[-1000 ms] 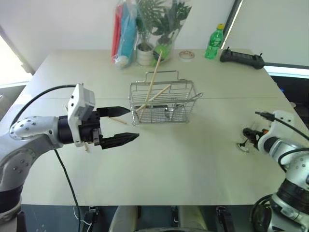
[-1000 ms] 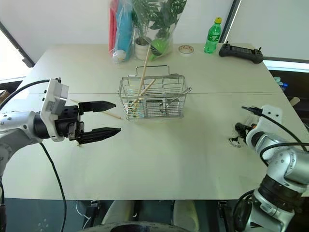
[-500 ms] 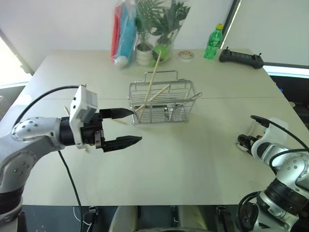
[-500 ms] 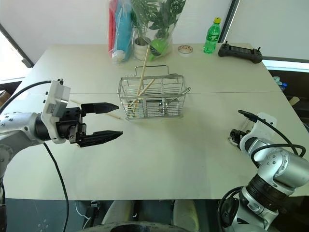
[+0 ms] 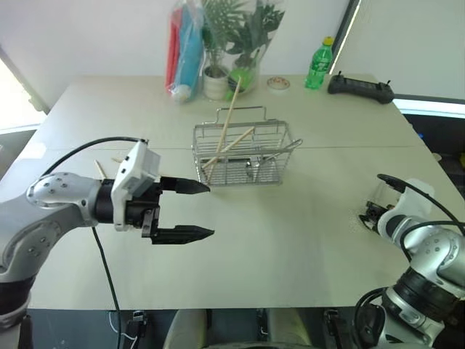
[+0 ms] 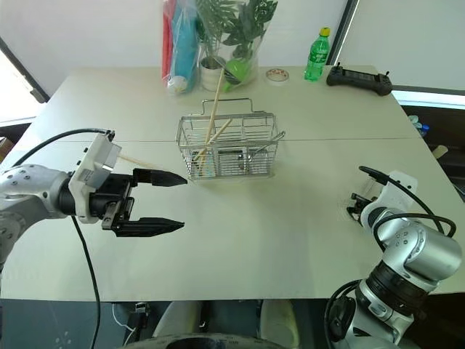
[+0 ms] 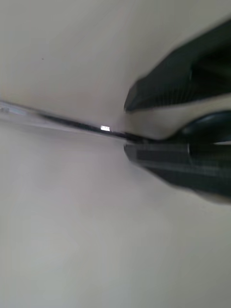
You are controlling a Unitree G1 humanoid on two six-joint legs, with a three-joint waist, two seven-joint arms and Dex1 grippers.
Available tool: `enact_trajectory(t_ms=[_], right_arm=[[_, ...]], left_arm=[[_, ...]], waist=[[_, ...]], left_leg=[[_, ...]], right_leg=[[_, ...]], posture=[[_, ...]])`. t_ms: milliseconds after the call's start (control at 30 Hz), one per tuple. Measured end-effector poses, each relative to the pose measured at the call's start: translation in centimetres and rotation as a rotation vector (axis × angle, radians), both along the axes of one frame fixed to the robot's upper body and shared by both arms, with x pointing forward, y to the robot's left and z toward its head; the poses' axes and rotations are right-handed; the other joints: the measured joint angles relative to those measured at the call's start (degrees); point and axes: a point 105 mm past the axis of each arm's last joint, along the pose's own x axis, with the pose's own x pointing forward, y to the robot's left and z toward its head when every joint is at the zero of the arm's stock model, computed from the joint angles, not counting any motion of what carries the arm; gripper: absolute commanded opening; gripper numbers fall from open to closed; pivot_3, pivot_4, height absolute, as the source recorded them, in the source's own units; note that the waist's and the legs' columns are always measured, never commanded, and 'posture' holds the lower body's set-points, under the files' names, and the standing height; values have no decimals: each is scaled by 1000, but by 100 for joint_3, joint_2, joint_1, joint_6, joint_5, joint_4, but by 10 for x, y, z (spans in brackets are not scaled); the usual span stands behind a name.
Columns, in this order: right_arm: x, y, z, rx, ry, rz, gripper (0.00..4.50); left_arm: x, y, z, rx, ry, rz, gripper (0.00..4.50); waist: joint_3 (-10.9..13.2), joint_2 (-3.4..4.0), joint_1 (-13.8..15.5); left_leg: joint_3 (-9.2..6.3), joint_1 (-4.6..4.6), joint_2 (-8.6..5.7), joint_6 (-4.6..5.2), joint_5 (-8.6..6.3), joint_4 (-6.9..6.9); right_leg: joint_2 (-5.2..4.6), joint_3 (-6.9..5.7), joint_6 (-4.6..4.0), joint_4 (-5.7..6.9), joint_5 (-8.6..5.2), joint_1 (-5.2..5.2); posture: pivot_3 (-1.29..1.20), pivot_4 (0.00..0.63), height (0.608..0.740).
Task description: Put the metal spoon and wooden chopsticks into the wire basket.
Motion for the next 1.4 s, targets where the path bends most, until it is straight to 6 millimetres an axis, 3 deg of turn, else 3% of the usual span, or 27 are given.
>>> enact_trajectory(t_ms=[333,467,533,633,733,800,967,1200,1267,1400], right_arm=[[1,-2,-1,4,-2,3,50],[2,-11,2,-33,-15,-6,50],[7,-24,20,-122,-90,-6,50],[26,-27,73,-211,-318,38,50],[41,-2,130,-230,-573,158,50],[48,20,156,-218,-696,248,50],[66,95,186,-85,-882,485,50],[81,190,176,-30,-911,767,50],[82,203,170,-37,-913,809,50],[87,209,151,-42,-893,834,50]], left_arm=[[3,-3,-1,-1,-7,-9,4500],[5,-2,0,-5,-14,-5,4500],[7,-1,0,-5,-13,2,4500],[11,0,4,-9,-31,12,4500],[13,-2,7,-17,-48,9,4500],[15,-2,7,-22,-48,13,4500],[20,-3,11,-42,-59,25,4500],[25,-5,19,-63,-92,47,4500],[27,-4,21,-67,-102,68,4500],[32,1,29,-84,-137,125,4500]], waist=[[-5,-9,-64],[-2,-4,-54],[16,25,-57],[21,32,-103],[21,32,-125],[21,30,-100],[21,29,-95],[19,24,-85],[19,22,-82],[17,17,-93]], left_leg=[[-5,-2,0,0,0,0],[-5,-6,-2,0,0,6],[-1,-15,-10,0,0,6],[3,-12,-6,1,0,-5],[-2,0,7,4,-1,-22],[-11,2,11,4,-1,-31],[-11,1,12,4,0,-33],[-11,-5,10,4,0,-33],[-11,-5,10,3,0,-33],[-11,-4,10,3,0,-31]], right_leg=[[2,0,2,-2,-1,2],[-1,0,2,-2,-1,2],[-6,6,3,-4,-1,-5],[-1,8,6,-3,0,-12],[17,8,20,1,5,-13],[27,7,25,3,4,-13],[28,9,23,1,4,-13],[26,9,28,2,6,-18],[26,9,30,2,7,-17],[26,9,31,3,8,-18]], posture=[[0,150,701],[0,150,701],[0,150,701],[0,150,701],[0,150,701],[0,150,701],[0,150,701],[0,150,701],[0,150,701],[0,150,701]])
